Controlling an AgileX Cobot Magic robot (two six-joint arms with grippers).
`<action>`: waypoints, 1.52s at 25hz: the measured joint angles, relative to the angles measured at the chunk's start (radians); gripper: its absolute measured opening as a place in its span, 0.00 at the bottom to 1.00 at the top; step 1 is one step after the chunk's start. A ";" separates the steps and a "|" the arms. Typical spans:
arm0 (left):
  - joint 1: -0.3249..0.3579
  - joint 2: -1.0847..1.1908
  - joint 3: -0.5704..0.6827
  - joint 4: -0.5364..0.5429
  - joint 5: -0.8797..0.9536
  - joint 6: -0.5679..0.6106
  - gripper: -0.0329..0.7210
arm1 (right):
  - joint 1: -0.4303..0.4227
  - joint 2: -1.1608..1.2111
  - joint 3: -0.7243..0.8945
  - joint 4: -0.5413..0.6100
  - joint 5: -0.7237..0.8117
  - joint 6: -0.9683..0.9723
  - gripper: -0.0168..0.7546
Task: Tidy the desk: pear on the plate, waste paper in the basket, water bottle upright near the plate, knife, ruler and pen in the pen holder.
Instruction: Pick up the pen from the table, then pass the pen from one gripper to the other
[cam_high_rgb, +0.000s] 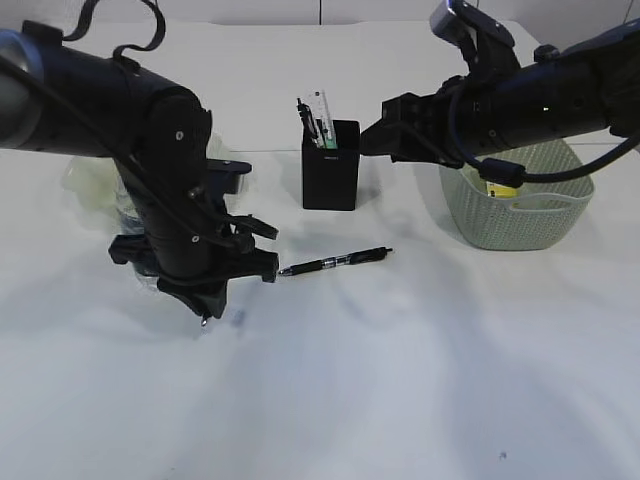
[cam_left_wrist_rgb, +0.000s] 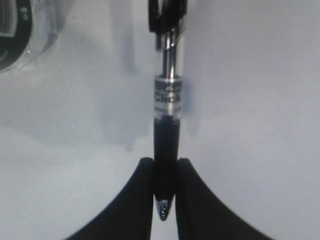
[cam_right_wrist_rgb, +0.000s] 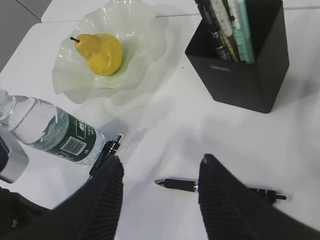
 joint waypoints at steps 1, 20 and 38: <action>0.000 -0.009 0.000 0.007 0.000 0.000 0.12 | 0.000 0.000 0.000 0.000 -0.009 0.000 0.50; -0.104 -0.180 0.004 0.063 -0.072 0.000 0.12 | 0.000 -0.091 0.002 0.000 -0.071 0.043 0.50; -0.237 -0.230 0.004 0.053 -0.177 0.000 0.12 | 0.000 -0.098 0.002 0.000 -0.134 0.145 0.50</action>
